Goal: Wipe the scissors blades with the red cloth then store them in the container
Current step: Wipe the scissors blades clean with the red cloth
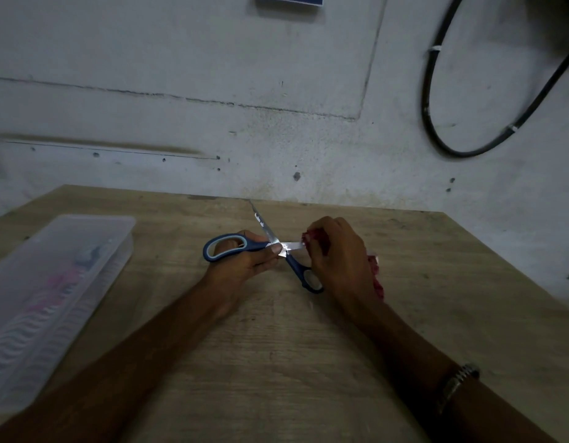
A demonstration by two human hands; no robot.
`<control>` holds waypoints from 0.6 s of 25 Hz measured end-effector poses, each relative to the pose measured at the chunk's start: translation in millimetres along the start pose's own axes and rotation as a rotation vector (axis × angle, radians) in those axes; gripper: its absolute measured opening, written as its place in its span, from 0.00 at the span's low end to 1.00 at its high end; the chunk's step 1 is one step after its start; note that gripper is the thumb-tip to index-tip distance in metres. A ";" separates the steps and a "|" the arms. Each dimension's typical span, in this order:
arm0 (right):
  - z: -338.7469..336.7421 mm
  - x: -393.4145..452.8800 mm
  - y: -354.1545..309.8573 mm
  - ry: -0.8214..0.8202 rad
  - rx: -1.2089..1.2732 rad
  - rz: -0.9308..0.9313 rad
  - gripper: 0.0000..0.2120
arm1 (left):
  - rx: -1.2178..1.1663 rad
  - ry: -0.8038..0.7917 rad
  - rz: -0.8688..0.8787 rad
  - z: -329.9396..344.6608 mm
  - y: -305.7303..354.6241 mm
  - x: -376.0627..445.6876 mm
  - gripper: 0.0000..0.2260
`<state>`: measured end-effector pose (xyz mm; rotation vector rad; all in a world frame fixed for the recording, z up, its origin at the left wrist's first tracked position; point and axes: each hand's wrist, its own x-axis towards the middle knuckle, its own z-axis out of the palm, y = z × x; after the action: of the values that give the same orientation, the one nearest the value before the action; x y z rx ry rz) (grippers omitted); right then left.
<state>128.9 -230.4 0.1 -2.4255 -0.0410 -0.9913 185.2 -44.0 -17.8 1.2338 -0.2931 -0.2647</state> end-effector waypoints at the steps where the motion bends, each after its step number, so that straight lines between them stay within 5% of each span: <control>1: 0.0 -0.6 -0.6 0.020 0.018 0.020 0.03 | -0.001 0.001 -0.002 0.4 0.3 -0.2 0.20; 6: 5.3 -9.1 -19.2 -0.072 0.077 -0.180 0.05 | 0.010 0.005 0.013 2.0 1.2 -3.0 0.09; 11: -2.2 -3.2 -4.1 0.040 0.084 -0.038 0.02 | -0.019 0.034 -0.004 4.6 3.5 -5.5 0.11; 15: 1.5 -11.0 -16.7 -0.119 0.092 -0.208 0.06 | -0.061 0.080 -0.074 6.6 4.5 -5.5 0.09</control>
<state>118.2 -213.4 -0.6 -2.4277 -0.3787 -0.9093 177.9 -46.4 -11.9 1.1937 -0.1692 -0.2849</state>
